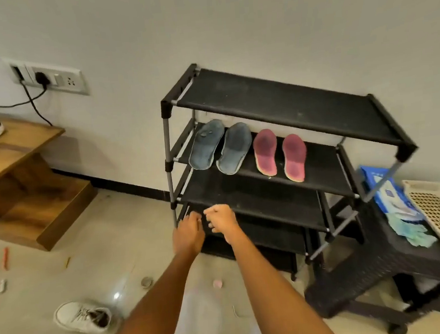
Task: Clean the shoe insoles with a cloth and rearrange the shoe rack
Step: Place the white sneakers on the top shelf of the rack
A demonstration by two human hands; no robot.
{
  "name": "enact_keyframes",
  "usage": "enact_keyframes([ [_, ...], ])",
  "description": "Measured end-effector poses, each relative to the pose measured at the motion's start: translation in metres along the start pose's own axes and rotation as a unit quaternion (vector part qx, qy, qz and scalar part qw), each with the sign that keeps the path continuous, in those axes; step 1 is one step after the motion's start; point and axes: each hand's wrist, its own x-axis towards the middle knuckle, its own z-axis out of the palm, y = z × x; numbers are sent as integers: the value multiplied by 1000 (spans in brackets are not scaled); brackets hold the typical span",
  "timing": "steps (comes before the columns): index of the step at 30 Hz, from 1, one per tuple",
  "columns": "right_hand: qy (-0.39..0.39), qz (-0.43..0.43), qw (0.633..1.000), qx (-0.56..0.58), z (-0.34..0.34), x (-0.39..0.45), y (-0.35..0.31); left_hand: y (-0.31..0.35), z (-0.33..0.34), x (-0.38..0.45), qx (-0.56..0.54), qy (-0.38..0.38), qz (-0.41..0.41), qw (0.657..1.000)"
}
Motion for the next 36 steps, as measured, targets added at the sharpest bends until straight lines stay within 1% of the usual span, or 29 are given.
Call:
enact_keyframes([
  [3, -56, 12, 998, -24, 29, 55, 21, -33, 37, 23, 6, 0, -39, 999],
  [7, -99, 31, 994, -16, 70, 120, 53, -83, 86, 43, 59, -10, -52, 997],
  [9, -125, 42, 991, -19, 89, 145, 68, -105, 106, 52, 73, -17, -77, 994],
  [12, -158, 63, 985, -33, 112, 163, 87, -122, 122, 58, 70, -18, -106, 992],
  [16, -177, 80, 980, -42, 142, 167, 100, -137, 119, 53, 66, -11, -154, 986],
  [19, -212, 63, 971, -86, 171, 157, 102, -158, 113, 33, 40, 6, -192, 980],
  [23, -253, 29, 956, -144, 220, 128, 97, -199, 96, -2, 15, 31, -265, 964],
  [27, -302, -11, 936, -179, 262, 82, 82, -233, 64, -37, -26, 81, -305, 949],
  [31, -337, -43, 917, -209, 303, 21, 68, -256, 22, -93, -44, 123, -353, 926],
  [33, -358, -59, 901, -236, 322, -9, 68, -267, 7, -125, -54, 141, -380, 912],
  [36, -383, -56, 887, -253, 344, -55, 68, -289, -11, -170, -73, 160, -428, 887],
])
